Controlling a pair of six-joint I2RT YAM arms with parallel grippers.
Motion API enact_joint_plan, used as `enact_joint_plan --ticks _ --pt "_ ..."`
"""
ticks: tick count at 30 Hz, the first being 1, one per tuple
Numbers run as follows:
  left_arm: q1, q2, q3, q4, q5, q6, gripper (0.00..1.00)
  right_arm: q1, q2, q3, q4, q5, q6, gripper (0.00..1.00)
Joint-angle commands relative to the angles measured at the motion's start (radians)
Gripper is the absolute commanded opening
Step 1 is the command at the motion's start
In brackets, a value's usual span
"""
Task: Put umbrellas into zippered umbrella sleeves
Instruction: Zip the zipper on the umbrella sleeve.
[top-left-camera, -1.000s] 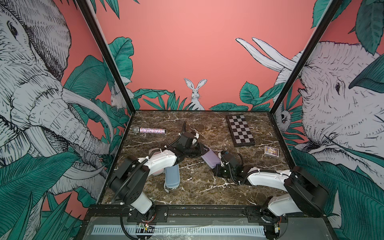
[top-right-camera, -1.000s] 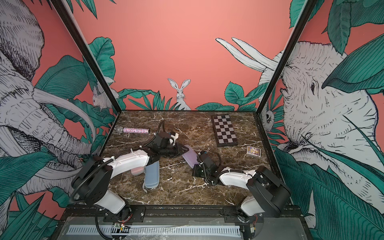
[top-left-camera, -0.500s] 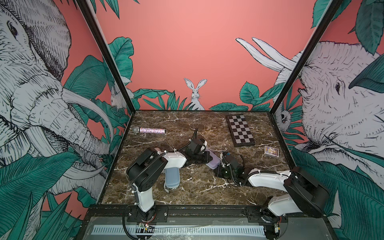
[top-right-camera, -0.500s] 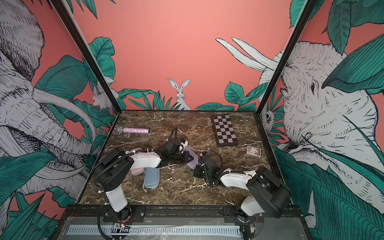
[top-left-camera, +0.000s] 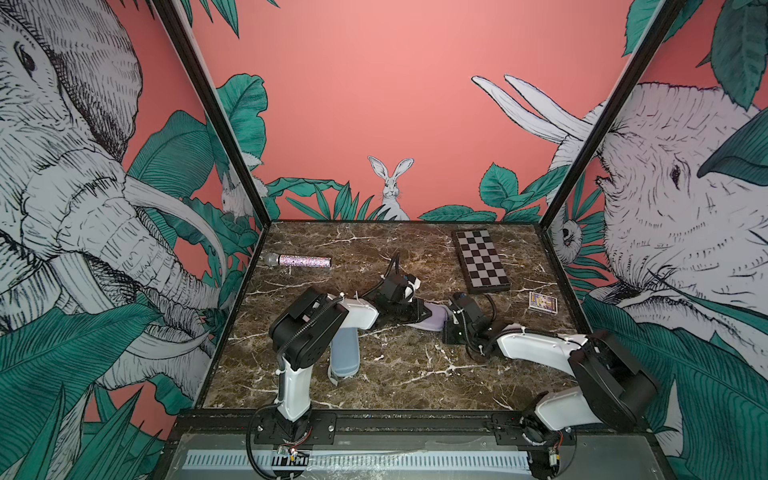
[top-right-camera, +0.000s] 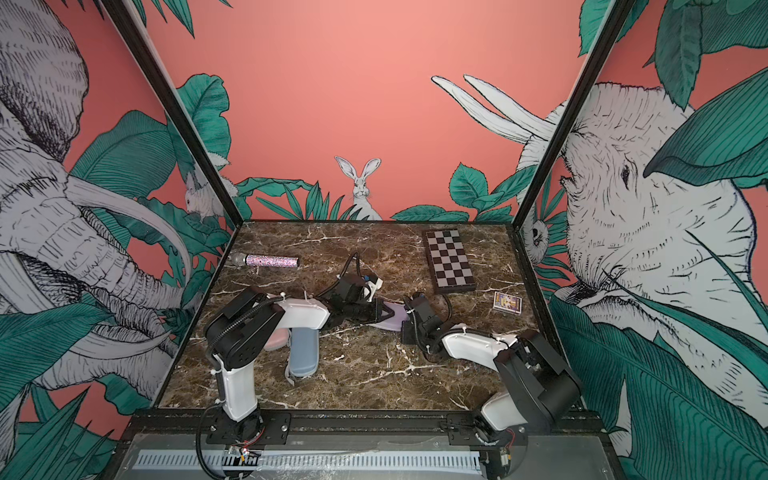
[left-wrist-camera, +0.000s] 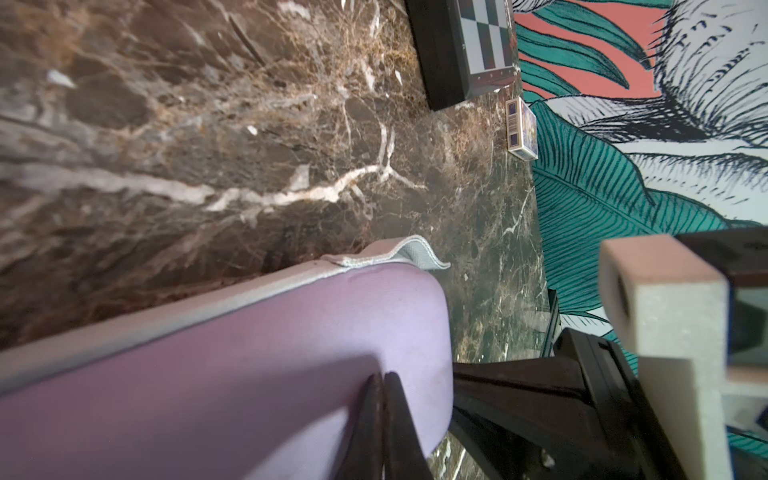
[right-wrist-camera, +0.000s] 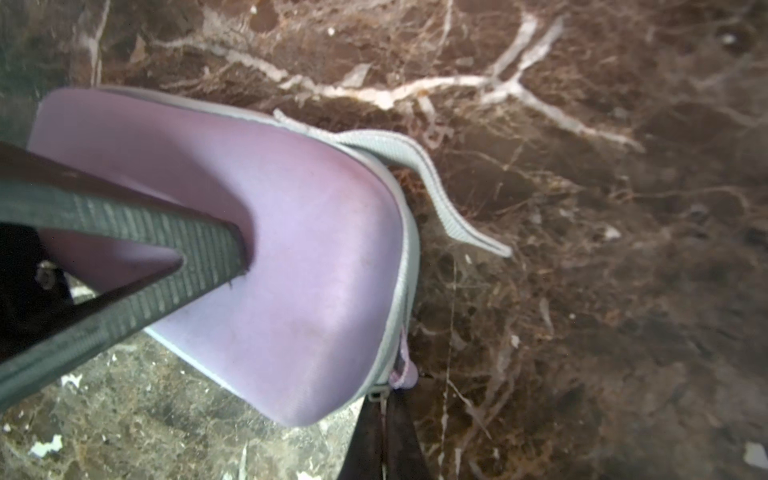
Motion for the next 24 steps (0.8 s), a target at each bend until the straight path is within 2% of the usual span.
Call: enact_joint_plan --ticks 1,2,5,8,10,13,17,21,24 --pt "0.025 0.066 -0.052 -0.308 -0.104 0.031 0.0 0.005 0.028 -0.008 0.024 -0.079 0.019 0.0" --pt "0.025 0.037 -0.032 -0.307 -0.089 0.03 0.01 0.018 0.031 -0.029 0.051 -0.108 0.055 0.0" --pt "0.025 -0.081 0.043 -0.357 -0.046 0.042 0.29 0.071 0.019 -0.058 0.105 -0.156 0.155 0.0" --pt "0.056 -0.217 0.069 -0.464 -0.057 0.072 0.49 0.127 0.0 -0.046 0.126 -0.178 0.229 0.0" --pt "0.071 -0.293 0.049 -0.517 -0.06 0.078 0.55 0.135 -0.019 -0.036 0.153 -0.206 0.275 0.0" --pt "0.108 -0.402 -0.047 -0.491 -0.042 0.006 0.65 0.136 -0.064 0.007 0.129 -0.227 0.297 0.0" --pt "0.119 -0.504 -0.221 -0.271 -0.025 -0.164 0.89 0.136 -0.104 0.087 0.047 -0.249 0.278 0.0" --pt "0.111 -0.449 -0.358 0.088 -0.029 -0.379 0.93 0.137 -0.101 0.127 0.048 -0.283 0.297 0.0" --pt "0.08 -0.381 -0.404 0.299 -0.088 -0.489 0.93 0.143 -0.09 0.147 0.06 -0.291 0.314 0.0"
